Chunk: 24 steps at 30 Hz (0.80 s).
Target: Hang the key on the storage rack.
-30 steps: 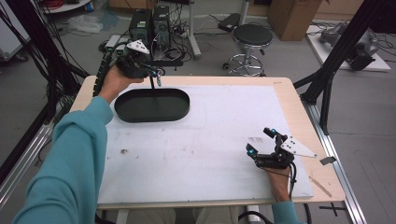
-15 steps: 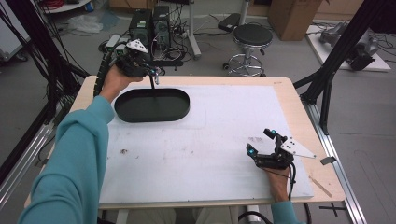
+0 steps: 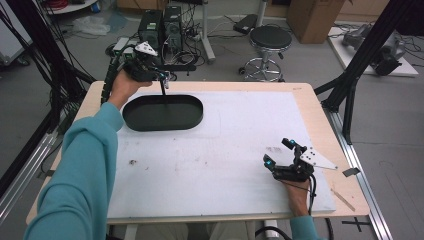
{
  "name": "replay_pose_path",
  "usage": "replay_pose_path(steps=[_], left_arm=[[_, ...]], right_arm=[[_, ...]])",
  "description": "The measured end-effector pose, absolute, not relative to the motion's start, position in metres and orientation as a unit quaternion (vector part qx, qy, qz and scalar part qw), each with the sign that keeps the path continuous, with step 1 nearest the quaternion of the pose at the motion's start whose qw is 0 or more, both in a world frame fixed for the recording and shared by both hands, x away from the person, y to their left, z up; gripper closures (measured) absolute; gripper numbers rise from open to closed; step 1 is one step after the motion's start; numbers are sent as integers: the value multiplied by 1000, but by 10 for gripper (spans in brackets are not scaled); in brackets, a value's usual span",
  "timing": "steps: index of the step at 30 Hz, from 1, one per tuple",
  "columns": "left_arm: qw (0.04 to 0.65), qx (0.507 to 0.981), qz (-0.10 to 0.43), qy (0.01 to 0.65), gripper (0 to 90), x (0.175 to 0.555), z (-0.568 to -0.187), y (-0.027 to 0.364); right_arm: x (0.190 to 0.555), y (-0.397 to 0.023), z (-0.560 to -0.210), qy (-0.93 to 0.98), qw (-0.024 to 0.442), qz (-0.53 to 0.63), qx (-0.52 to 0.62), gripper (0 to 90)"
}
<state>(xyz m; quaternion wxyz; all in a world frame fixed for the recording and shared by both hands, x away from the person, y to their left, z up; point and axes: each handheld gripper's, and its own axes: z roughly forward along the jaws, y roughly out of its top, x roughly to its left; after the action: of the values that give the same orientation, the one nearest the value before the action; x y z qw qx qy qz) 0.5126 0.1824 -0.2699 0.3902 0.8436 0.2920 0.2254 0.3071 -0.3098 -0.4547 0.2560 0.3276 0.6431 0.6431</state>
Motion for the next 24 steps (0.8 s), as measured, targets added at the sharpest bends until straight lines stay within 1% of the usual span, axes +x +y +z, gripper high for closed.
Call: replay_pose_path(steps=[10,14,16,19,20,24], left_arm=[[388,839,240,297,880,518,-274,181],[383,832,256,308,855,518,-275,179],[387,823,270,315,701,517,-275,178],[401,812,268,329,532,516,-273,183],[412,806,264,333,459,515,-273,185],[466,785,260,315,360,501,-271,196]], right_arm=[[307,-309,-455,645,257,641,326,7],[307,-309,-455,646,257,641,326,7],[307,-309,-455,645,251,644,326,7],[307,-309,-455,647,257,642,321,7],[307,-308,-455,648,258,641,321,7],[307,-308,-455,649,256,640,322,7]])
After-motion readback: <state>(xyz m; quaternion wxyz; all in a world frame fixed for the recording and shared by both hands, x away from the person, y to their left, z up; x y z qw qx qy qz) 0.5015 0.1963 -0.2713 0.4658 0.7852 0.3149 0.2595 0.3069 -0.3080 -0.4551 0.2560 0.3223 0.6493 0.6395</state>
